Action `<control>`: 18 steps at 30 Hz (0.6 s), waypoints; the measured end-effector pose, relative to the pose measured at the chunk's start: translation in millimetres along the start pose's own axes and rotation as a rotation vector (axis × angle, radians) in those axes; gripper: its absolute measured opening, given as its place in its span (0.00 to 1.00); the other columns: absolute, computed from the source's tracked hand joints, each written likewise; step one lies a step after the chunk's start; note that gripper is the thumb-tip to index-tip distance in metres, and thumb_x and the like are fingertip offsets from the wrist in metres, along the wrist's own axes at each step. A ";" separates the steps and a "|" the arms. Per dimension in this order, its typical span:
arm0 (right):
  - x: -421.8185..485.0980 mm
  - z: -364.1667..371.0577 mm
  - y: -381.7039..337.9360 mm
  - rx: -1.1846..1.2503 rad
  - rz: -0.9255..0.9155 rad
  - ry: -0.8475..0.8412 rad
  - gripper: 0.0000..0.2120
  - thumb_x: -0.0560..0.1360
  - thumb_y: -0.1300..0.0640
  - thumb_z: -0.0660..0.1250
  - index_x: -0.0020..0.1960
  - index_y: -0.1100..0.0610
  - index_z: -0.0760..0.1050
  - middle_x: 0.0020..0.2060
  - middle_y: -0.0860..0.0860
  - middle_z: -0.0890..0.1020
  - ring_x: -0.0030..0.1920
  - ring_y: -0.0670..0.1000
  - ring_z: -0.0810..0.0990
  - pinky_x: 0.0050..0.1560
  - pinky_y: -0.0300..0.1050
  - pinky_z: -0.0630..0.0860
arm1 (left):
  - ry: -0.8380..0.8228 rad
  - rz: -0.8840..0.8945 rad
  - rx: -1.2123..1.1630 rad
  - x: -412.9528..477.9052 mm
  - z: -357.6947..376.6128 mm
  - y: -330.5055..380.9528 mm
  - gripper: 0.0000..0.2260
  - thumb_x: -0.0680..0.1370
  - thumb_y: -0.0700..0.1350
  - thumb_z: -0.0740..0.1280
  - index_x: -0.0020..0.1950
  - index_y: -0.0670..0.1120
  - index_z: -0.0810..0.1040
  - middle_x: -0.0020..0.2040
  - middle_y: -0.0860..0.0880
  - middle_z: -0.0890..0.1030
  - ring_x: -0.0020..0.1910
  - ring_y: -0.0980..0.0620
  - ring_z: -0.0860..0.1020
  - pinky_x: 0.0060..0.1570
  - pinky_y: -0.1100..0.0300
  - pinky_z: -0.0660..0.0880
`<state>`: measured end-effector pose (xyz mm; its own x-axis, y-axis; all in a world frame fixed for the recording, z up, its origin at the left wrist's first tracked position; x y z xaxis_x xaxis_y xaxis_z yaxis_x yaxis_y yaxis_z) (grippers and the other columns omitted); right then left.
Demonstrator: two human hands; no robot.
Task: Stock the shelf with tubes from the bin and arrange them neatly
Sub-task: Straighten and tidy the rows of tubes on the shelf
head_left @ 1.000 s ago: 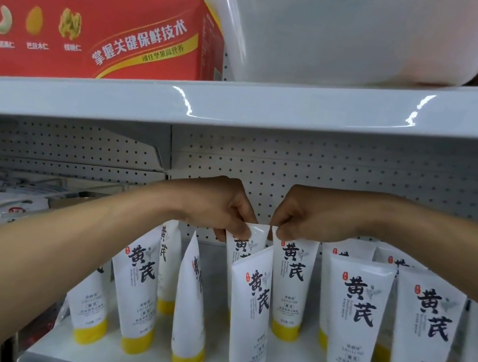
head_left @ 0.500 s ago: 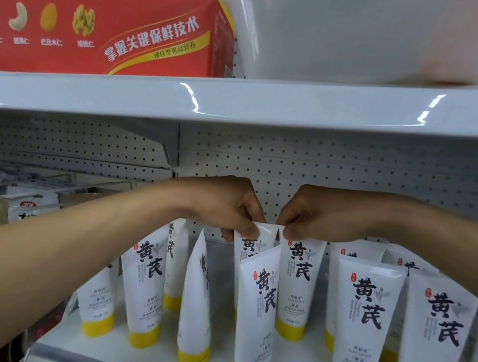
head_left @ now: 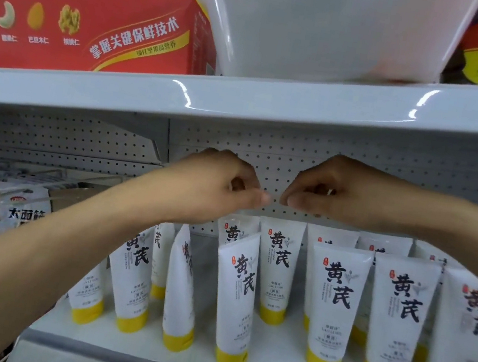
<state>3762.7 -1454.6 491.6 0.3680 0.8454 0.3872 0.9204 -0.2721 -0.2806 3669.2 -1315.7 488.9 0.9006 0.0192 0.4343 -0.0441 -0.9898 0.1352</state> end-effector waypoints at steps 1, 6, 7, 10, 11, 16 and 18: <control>-6.6 -1.6 -1.9 -0.031 0.006 -0.019 0.09 0.76 0.47 0.65 0.48 0.47 0.83 0.37 0.39 0.84 0.39 0.38 0.80 0.42 0.34 0.76 | -0.034 -0.035 0.072 -7.3 0.1 6.7 0.23 0.72 0.68 0.58 0.45 0.51 0.82 0.38 0.53 0.82 0.39 0.55 0.80 0.42 0.57 0.78; -34.7 11.6 -2.7 -0.178 0.093 -0.289 0.12 0.74 0.40 0.64 0.48 0.44 0.82 0.40 0.37 0.84 0.42 0.38 0.82 0.47 0.41 0.78 | -0.269 -0.158 0.292 -30.9 17.0 26.6 0.25 0.70 0.70 0.64 0.43 0.49 0.82 0.37 0.52 0.84 0.35 0.55 0.81 0.37 0.58 0.78; -39.0 15.0 -1.4 -0.209 0.103 -0.327 0.11 0.75 0.41 0.64 0.48 0.44 0.81 0.41 0.37 0.84 0.42 0.38 0.82 0.48 0.43 0.79 | -0.265 -0.154 0.277 -32.2 19.9 27.9 0.21 0.71 0.67 0.67 0.44 0.50 0.82 0.39 0.53 0.84 0.35 0.57 0.80 0.37 0.58 0.78; -45.0 20.6 5.6 -0.243 0.125 -0.338 0.06 0.75 0.47 0.67 0.47 0.48 0.80 0.39 0.40 0.84 0.40 0.41 0.81 0.47 0.47 0.80 | -0.218 -0.131 0.133 -29.9 28.3 26.4 0.09 0.73 0.57 0.71 0.44 0.52 0.81 0.45 0.55 0.82 0.36 0.58 0.81 0.43 0.55 0.81; -45.1 21.6 7.4 -0.244 0.123 -0.329 0.05 0.75 0.48 0.67 0.46 0.48 0.79 0.39 0.41 0.83 0.40 0.42 0.81 0.46 0.47 0.80 | -0.202 -0.119 0.077 -27.8 30.7 25.9 0.06 0.73 0.55 0.71 0.44 0.53 0.80 0.45 0.55 0.82 0.36 0.58 0.81 0.43 0.55 0.81; -45.1 23.9 10.5 -0.199 0.097 -0.320 0.05 0.75 0.49 0.67 0.45 0.50 0.79 0.39 0.41 0.84 0.42 0.45 0.82 0.48 0.54 0.79 | -0.192 -0.098 -0.237 -15.9 46.8 23.8 0.05 0.74 0.48 0.73 0.49 0.50 0.83 0.42 0.54 0.86 0.39 0.52 0.85 0.43 0.53 0.83; -46.7 23.4 9.6 -0.197 0.088 -0.310 0.05 0.75 0.49 0.67 0.44 0.50 0.78 0.39 0.42 0.83 0.41 0.45 0.82 0.48 0.54 0.79 | -0.185 -0.088 -0.287 -12.0 51.4 26.0 0.05 0.74 0.46 0.73 0.49 0.49 0.83 0.42 0.53 0.86 0.40 0.52 0.85 0.44 0.53 0.83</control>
<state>3751.3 -1485.9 450.3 0.4170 0.9057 0.0769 0.9060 -0.4074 -0.1145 3679.4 -1348.9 441.4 0.9683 0.0507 0.2445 -0.0590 -0.9049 0.4215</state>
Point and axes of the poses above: each hand's wrist, its own x-axis towards the middle knuckle, its own z-axis out of the palm, y = z × x, the point moved 5 cm from there along x, towards the middle knuckle
